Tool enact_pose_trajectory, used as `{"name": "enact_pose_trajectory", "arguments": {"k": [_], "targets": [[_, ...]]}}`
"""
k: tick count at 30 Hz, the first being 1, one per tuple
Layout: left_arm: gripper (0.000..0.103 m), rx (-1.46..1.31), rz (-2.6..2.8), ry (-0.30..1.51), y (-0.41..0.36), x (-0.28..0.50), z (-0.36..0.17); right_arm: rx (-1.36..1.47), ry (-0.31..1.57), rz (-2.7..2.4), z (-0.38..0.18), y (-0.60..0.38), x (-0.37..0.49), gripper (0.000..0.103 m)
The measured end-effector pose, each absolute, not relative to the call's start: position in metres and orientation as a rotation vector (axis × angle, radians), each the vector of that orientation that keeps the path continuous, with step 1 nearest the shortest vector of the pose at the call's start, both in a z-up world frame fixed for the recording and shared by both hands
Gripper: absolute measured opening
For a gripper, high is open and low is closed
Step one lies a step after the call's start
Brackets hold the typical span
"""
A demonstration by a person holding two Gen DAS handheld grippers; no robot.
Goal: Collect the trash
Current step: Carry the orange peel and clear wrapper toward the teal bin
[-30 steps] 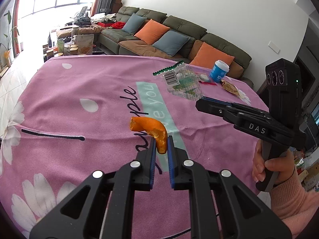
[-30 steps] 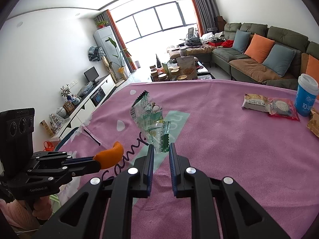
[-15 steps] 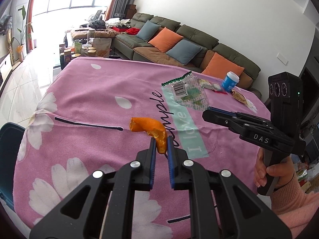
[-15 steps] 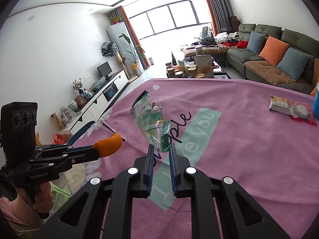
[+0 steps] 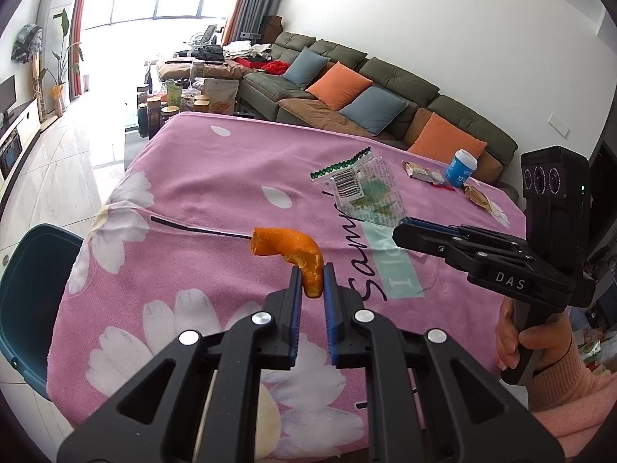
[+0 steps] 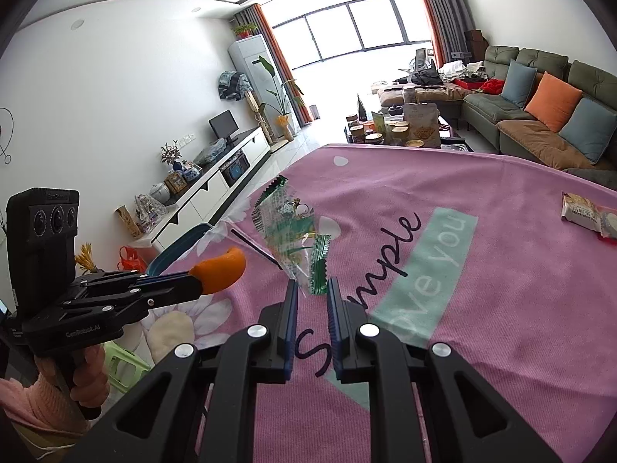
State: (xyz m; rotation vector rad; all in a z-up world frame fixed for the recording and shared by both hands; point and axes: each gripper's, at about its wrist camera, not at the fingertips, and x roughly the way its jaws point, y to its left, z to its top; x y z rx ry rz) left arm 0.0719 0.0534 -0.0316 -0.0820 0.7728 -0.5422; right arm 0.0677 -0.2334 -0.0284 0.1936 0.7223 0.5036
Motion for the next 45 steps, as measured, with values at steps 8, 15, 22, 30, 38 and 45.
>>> {"name": "enact_pose_trajectory", "arguments": {"k": [8,15,22,30,38,45], "targets": [[0.011,-0.093,-0.514,0.77,0.061,0.067,-0.032,0.185,0.723,0.534,-0.027,-0.221,0.068,0.014],[0.011,-0.103,-0.49,0.765,0.072,0.064,-0.031,0.181,0.727,0.556,-0.028,-0.211,0.071,0.014],[0.011,-0.114,-0.471,0.76,0.082,0.061,-0.031,0.178,0.73,0.579,-0.027,-0.202,0.073,0.014],[0.011,-0.122,-0.448,0.755,0.095,0.06,-0.029,0.173,0.735,0.605,-0.026,-0.189,0.076,0.014],[0.011,-0.132,-0.425,0.75,0.107,0.059,-0.029,0.168,0.741,0.62,-0.028,-0.179,0.08,0.014],[0.011,-0.142,-0.409,0.749,0.113,0.058,-0.029,0.161,0.746,0.638,-0.027,-0.173,0.082,0.014]]}}
